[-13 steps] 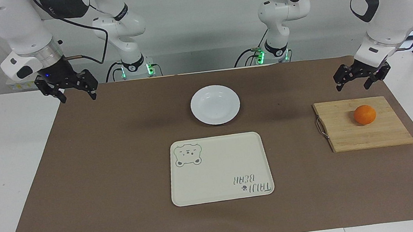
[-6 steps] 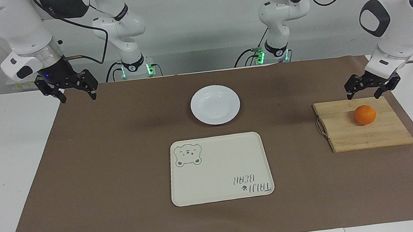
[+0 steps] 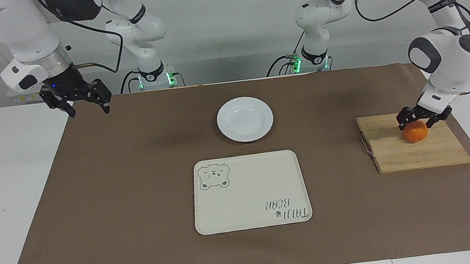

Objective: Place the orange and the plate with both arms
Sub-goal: 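Reach the left gripper to the orange on the cutting board and grasp it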

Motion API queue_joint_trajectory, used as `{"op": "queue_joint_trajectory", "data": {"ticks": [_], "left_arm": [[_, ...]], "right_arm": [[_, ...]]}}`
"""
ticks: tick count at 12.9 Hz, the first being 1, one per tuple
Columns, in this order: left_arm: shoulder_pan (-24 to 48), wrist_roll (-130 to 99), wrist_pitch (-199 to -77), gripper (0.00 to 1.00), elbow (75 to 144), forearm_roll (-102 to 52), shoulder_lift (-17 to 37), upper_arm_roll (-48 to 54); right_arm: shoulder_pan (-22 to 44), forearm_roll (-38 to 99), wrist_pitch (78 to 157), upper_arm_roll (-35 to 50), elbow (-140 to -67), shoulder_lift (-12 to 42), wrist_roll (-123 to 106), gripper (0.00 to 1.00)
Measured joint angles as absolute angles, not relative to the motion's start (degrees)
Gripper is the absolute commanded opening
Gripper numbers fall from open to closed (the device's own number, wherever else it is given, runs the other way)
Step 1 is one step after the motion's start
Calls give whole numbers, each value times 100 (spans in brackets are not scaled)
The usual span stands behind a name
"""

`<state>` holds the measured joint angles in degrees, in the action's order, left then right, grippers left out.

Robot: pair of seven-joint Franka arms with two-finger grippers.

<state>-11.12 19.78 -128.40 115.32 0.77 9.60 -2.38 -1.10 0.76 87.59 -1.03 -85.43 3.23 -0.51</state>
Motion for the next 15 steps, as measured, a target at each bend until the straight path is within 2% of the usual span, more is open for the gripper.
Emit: {"op": "queue_joint_trajectory", "data": {"ticks": [8,15], "left_arm": [[-1230,1982,-13234,100,11531,77,1019,-226],[-1301,1980,-13341,100,11563,77,1289,-232]], "right_arm": [[-110,76,8759,-103,-8543,323,-51,100],[-110,76,8759,-103,-8543,323,-51,100]]}}
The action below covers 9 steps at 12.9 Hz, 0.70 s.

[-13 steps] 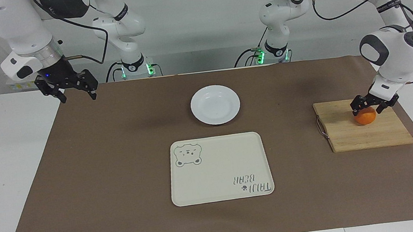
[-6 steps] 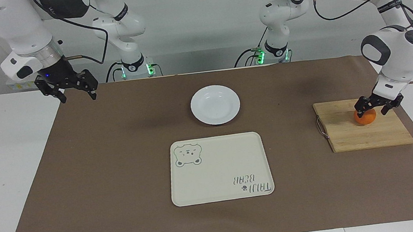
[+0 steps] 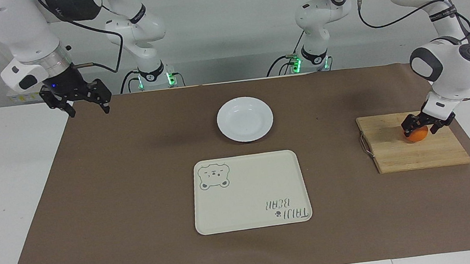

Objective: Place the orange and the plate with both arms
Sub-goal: 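Reach the left gripper to the orange on the cutting board and grasp it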

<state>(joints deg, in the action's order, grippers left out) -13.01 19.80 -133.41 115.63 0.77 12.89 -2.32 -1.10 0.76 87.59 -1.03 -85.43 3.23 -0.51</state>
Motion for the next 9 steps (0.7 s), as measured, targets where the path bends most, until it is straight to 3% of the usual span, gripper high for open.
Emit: {"op": "queue_joint_trajectory", "data": {"ticks": [9], "left_arm": [[-1306,1980,-13252,100,11597,77,1286,-232]], "right_arm": [[-110,76,8759,-103,-8543,323,-51,100]]}}
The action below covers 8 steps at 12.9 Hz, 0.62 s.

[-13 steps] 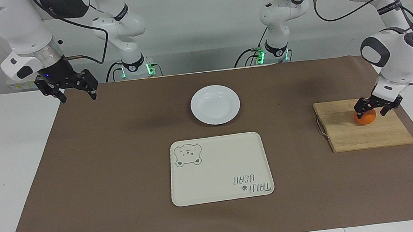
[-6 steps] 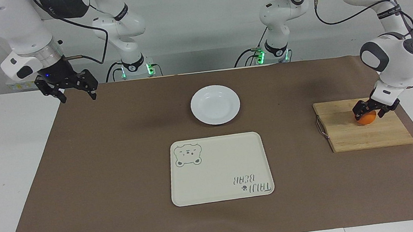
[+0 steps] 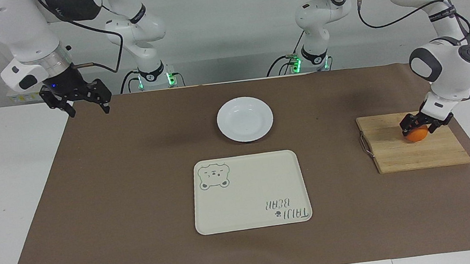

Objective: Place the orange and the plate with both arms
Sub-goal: 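Reach the left gripper to the orange on the cutting board and grasp it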

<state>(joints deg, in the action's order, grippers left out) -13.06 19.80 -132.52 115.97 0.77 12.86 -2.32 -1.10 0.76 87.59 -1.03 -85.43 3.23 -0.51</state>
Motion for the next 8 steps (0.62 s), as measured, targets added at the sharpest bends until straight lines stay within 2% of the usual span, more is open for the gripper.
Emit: {"op": "queue_joint_trajectory", "data": {"ticks": [8], "left_arm": [[-1338,1979,-13225,100,11694,77,1256,-260]], "right_arm": [[-110,76,8759,-103,-8543,323,-51,100]]}}
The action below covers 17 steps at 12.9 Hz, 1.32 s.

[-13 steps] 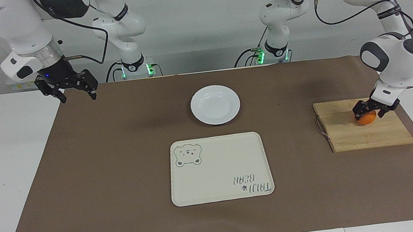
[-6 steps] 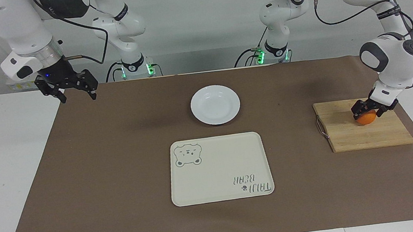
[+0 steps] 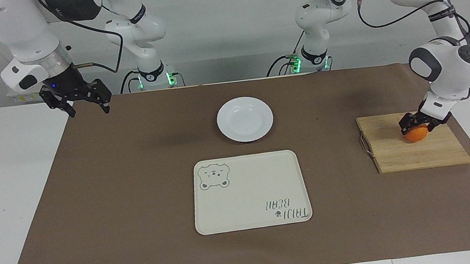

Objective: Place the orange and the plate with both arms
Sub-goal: 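Reach the left gripper to the orange on the cutting board and grasp it, then lift the orange with the left gripper and carry it toward the plate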

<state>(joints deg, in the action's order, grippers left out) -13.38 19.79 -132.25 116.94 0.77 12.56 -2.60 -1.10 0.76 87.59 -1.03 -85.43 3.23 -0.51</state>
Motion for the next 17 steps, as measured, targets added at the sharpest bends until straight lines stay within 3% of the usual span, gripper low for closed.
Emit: {"op": "queue_joint_trajectory", "data": {"ticks": [3,4,5,6,9,17], "left_arm": [[-1344,1973,-13224,98,11709,77,1251,-260],[-1345,1965,-13224,59,11712,77,1249,-260],[-1347,1964,-13224,38,11714,77,1247,-260],[-1348,1962,-13224,25,11715,77,1245,-260],[-1348,1961,-13221,1,11727,76,1213,-251],[-1345,1962,-13155,0,11670,76,1197,-199]], "right_arm": [[-110,76,8759,-103,-8543,323,-51,100],[-110,76,8759,-103,-8543,323,-51,100],[-110,76,8759,-103,-8543,323,-51,100],[-110,76,8759,-103,-8543,323,-51,100],[-110,76,8759,-103,-8543,323,-51,100],[-110,76,8759,-103,-8543,323,-51,100]]}}
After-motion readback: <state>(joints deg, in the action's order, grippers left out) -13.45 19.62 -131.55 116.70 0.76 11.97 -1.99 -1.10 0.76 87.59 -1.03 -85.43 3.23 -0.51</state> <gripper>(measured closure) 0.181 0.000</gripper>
